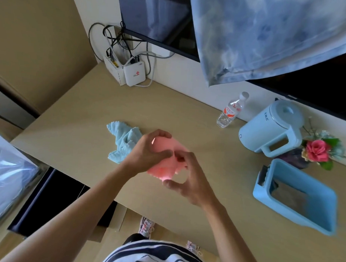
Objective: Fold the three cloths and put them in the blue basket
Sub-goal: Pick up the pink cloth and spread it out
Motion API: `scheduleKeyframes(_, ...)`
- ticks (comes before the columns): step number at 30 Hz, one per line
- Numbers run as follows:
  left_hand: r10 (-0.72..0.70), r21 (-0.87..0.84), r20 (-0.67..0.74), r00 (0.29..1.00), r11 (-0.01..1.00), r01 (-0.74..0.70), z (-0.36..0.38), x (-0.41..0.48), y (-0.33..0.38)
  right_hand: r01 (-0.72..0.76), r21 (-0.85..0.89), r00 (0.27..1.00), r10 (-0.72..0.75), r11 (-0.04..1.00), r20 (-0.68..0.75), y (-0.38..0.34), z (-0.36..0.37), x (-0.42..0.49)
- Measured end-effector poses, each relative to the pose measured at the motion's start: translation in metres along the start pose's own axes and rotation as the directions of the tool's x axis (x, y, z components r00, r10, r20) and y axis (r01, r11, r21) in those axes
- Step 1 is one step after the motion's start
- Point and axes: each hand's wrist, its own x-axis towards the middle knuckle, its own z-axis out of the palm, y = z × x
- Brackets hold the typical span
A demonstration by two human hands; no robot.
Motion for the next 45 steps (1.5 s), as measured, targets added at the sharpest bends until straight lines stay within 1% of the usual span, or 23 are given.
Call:
scheduleKeyframes(1, -0.007, -0.049, 0.038, 0.999, 0.999, 0.009, 0.002, -0.002, 0.010, 0.026, -0.044, 0.999, -0.028, 0.999, -0.035, -0.003, 0.000, 0.000)
scheduleKeyframes(3, -0.010, -0.110, 0.105, 0.994, 0.994, 0.022, 0.006, -0.003, 0.025, 0.056, -0.119, 0.985, -0.074, 0.991, -0.154, -0.004, -0.003, 0.001)
scheduleKeyframes(5, -0.005, -0.143, 0.157, 0.988, 0.989, 0.028, 0.010, -0.004, 0.036, 0.078, -0.142, 0.953, -0.116, 0.987, -0.279, -0.005, -0.012, 0.002)
scheduleKeyframes(6, -0.006, -0.146, 0.181, 0.983, 0.989, 0.033, 0.012, -0.003, 0.041, 0.088, -0.140, 0.941, -0.128, 0.986, -0.313, -0.006, -0.019, 0.002)
scheduleKeyframes(7, -0.008, -0.144, 0.204, 0.979, 0.989, 0.038, 0.012, -0.002, 0.044, 0.094, -0.119, 0.938, -0.128, 0.988, -0.321, -0.008, -0.027, 0.002)
scheduleKeyframes(9, -0.004, -0.105, 0.261, 0.965, 0.994, 0.033, 0.013, 0.000, 0.050, 0.067, -0.029, 0.954, -0.073, 0.997, -0.292, -0.015, -0.042, -0.001)
scheduleKeyframes(11, 0.023, -0.025, 0.322, 0.946, 1.000, -0.016, 0.015, 0.001, 0.056, 0.011, 0.082, 0.970, 0.010, 0.997, -0.245, -0.021, -0.057, -0.002)
scheduleKeyframes(13, 0.072, 0.024, 0.353, 0.933, 0.996, -0.086, 0.016, 0.003, 0.063, -0.011, 0.185, 0.973, 0.053, 0.983, -0.223, -0.024, -0.071, -0.003)
scheduleKeyframes(17, 0.157, -0.089, 0.344, 0.926, 0.987, -0.135, 0.018, 0.011, 0.072, 0.014, 0.392, 0.971, 0.081, 0.920, -0.226, -0.026, -0.098, -0.005)
scheduleKeyframes(20, 0.187, -0.095, 0.329, 0.926, 0.982, -0.165, 0.017, 0.020, 0.077, 0.008, 0.431, 0.956, 0.119, 0.902, -0.267, -0.023, -0.111, -0.005)
scheduleKeyframes(21, 0.192, -0.079, 0.314, 0.930, 0.981, -0.176, 0.017, 0.023, 0.079, 0.005, 0.407, 0.946, 0.128, 0.913, -0.298, -0.021, -0.114, -0.005)
scheduleKeyframes(23, 0.206, -0.033, 0.276, 0.939, 0.978, -0.205, 0.019, 0.031, 0.080, -0.008, 0.294, 0.913, 0.127, 0.956, -0.388, -0.020, -0.123, -0.007)
scheduleKeyframes(24, 0.227, 0.031, 0.246, 0.942, 0.970, -0.241, 0.021, 0.037, 0.080, -0.021, 0.220, 0.893, 0.117, 0.975, -0.434, -0.019, -0.129, -0.008)
scheduleKeyframes(25, 0.259, 0.130, 0.208, 0.943, 0.948, -0.289, 0.021, 0.041, 0.080, -0.035, 0.150, 0.882, 0.101, 0.988, -0.460, -0.019, -0.133, -0.009)
scheduleKeyframes(26, 0.309, 0.236, 0.183, 0.933, 0.908, -0.347, 0.023, 0.045, 0.083, -0.045, 0.098, 0.878, 0.086, 0.994, -0.471, -0.017, -0.138, -0.009)
scheduleKeyframes(27, 0.356, 0.313, 0.177, 0.918, 0.863, -0.396, 0.023, 0.048, 0.085, -0.049, 0.060, 0.881, 0.072, 0.997, -0.468, -0.016, -0.142, -0.009)
scheduleKeyframes(29, 0.399, 0.370, 0.220, 0.890, 0.810, -0.455, 0.025, 0.053, 0.092, -0.060, 0.000, 0.897, 0.054, 0.998, -0.439, -0.013, -0.153, -0.009)
scheduleKeyframes(33, 0.335, 0.505, 0.297, 0.894, 0.740, -0.445, 0.030, 0.072, 0.094, -0.104, -0.118, 0.920, 0.050, 0.988, -0.390, -0.003, -0.176, -0.008)
scheduleKeyframes(35, 0.330, 0.545, 0.312, 0.891, 0.706, -0.452, 0.035, 0.082, 0.092, -0.119, -0.140, 0.921, 0.056, 0.983, -0.386, 0.003, -0.186, -0.006)
scheduleKeyframes(38, 0.338, 0.642, 0.313, 0.888, 0.614, -0.460, 0.041, 0.098, 0.088, -0.136, -0.208, 0.918, 0.044, 0.969, -0.394, 0.009, -0.198, -0.003)
scheduleKeyframes(41, 0.413, 0.654, 0.272, 0.869, 0.584, -0.482, 0.037, 0.109, 0.088, -0.127, -0.251, 0.885, -0.005, 0.960, -0.466, 0.012, -0.207, -0.005)
scheduleKeyframes(43, 0.511, 0.640, 0.236, 0.827, 0.558, -0.528, 0.033, 0.108, 0.087, -0.076, -0.265, 0.858, -0.072, 0.961, -0.508, 0.011, -0.211, -0.010)
scheduleKeyframes(45, 0.582, 0.623, 0.267, 0.769, 0.504, -0.598, 0.028, 0.101, 0.085, -0.033, -0.247, 0.851, -0.102, 0.968, -0.515, 0.013, -0.211, -0.019)
